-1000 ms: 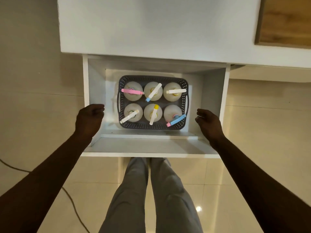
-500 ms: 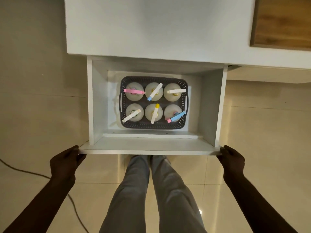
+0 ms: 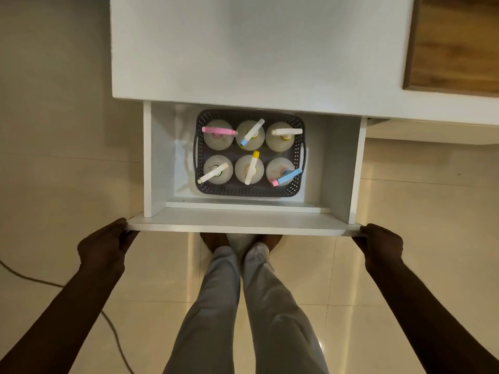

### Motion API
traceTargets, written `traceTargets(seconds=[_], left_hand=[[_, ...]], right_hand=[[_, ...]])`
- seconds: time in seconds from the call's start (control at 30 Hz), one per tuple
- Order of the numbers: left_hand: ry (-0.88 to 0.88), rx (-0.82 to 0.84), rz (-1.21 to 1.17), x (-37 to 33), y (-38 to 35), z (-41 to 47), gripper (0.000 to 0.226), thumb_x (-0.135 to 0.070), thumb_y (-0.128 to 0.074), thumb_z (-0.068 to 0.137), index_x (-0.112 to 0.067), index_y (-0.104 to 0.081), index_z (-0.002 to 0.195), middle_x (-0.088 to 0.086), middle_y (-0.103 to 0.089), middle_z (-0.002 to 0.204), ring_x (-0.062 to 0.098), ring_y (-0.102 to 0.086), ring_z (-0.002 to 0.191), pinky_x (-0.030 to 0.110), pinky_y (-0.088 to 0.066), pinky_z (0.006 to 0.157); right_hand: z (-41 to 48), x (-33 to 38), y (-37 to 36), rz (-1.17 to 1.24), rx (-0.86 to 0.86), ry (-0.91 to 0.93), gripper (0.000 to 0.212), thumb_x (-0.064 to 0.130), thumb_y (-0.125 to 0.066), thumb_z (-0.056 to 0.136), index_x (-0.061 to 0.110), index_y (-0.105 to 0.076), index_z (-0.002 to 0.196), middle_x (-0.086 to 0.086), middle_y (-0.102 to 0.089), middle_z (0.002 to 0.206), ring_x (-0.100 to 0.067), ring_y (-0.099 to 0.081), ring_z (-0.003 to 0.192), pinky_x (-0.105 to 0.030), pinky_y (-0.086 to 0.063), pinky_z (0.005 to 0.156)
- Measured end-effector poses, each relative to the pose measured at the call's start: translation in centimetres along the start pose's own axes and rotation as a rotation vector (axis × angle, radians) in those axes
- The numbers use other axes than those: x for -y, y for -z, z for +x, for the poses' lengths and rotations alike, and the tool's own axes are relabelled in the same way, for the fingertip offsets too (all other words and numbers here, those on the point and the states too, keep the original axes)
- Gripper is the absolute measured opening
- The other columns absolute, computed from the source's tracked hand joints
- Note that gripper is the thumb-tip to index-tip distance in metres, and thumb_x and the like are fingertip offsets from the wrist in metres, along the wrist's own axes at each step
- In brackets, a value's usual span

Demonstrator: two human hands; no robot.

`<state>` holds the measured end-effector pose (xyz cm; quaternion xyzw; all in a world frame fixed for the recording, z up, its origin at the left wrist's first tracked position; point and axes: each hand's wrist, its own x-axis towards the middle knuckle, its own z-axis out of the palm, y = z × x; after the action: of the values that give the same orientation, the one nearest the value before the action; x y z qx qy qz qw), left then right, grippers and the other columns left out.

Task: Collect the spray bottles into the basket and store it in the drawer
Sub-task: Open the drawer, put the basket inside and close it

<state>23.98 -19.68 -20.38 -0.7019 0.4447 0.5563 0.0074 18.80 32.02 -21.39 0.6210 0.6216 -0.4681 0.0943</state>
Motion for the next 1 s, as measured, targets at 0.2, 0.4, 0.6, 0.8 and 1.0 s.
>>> traceTargets(seconds=[0.2, 0.4, 0.6, 0.8, 1.0], left_hand=[[-0.034, 0.033, -0.064, -2.9, -3.6, 0.7, 0.008, 0.006, -0.072, 0.092, 0.001, -0.066, 0.088, 0.018, -0.070, 0.108, 0.033, -0.070, 0.115, 0.041, -0.061, 0.096], [-0.084, 0.056, -0.093, -5.9, -7.4, 1.4, 0.012, 0.004, -0.074, 0.091, 0.000, -0.064, 0.086, 0.018, -0.069, 0.109, 0.032, -0.071, 0.115, 0.038, -0.064, 0.089], [-0.119, 0.135, -0.198, -8.8, -11.2, 1.0, 0.006, -0.008, -0.067, 0.100, -0.008, -0.062, 0.096, 0.011, -0.066, 0.103, 0.028, -0.070, 0.110, 0.043, -0.063, 0.092], [-0.104, 0.259, -0.262, -11.3, -14.6, 0.7, 0.037, -0.032, -0.064, 0.101, -0.008, -0.058, 0.128, 0.012, -0.064, 0.128, 0.024, -0.069, 0.116, 0.039, -0.062, 0.097], [-0.093, 0.372, -0.272, -12.5, -17.5, -0.8, 0.048, -0.040, -0.062, 0.100, -0.011, -0.056, 0.137, 0.009, -0.061, 0.135, 0.025, -0.067, 0.120, 0.037, -0.057, 0.104]], right_hand=[[1.1, 3.7, -2.2, 0.050, 0.038, 0.058, 0.005, -0.011, -0.070, 0.087, -0.008, -0.068, 0.090, -0.011, -0.060, 0.080, -0.017, -0.069, 0.084, -0.017, -0.062, 0.066], [2.3, 7.8, -4.8, 0.168, 0.133, 0.048, 0.040, 0.006, -0.062, 0.097, -0.004, -0.060, 0.136, -0.004, -0.066, 0.100, -0.019, -0.072, 0.093, -0.032, -0.064, 0.088], [2.0, 11.7, -7.6, 0.241, 0.078, 0.057, 0.016, 0.002, -0.074, 0.093, 0.007, -0.073, 0.109, -0.019, -0.065, 0.134, -0.034, -0.069, 0.118, -0.039, -0.064, 0.094], [0.7, 14.7, -10.3, 0.344, 0.120, 0.056, 0.010, 0.013, -0.073, 0.097, 0.015, -0.064, 0.099, -0.015, -0.061, 0.132, -0.029, -0.069, 0.114, -0.039, -0.063, 0.096], [0.2, 17.0, -11.9, 0.427, 0.241, 0.070, 0.010, 0.018, -0.072, 0.097, 0.015, -0.065, 0.103, -0.011, -0.063, 0.116, -0.023, -0.068, 0.102, -0.033, -0.060, 0.098]])
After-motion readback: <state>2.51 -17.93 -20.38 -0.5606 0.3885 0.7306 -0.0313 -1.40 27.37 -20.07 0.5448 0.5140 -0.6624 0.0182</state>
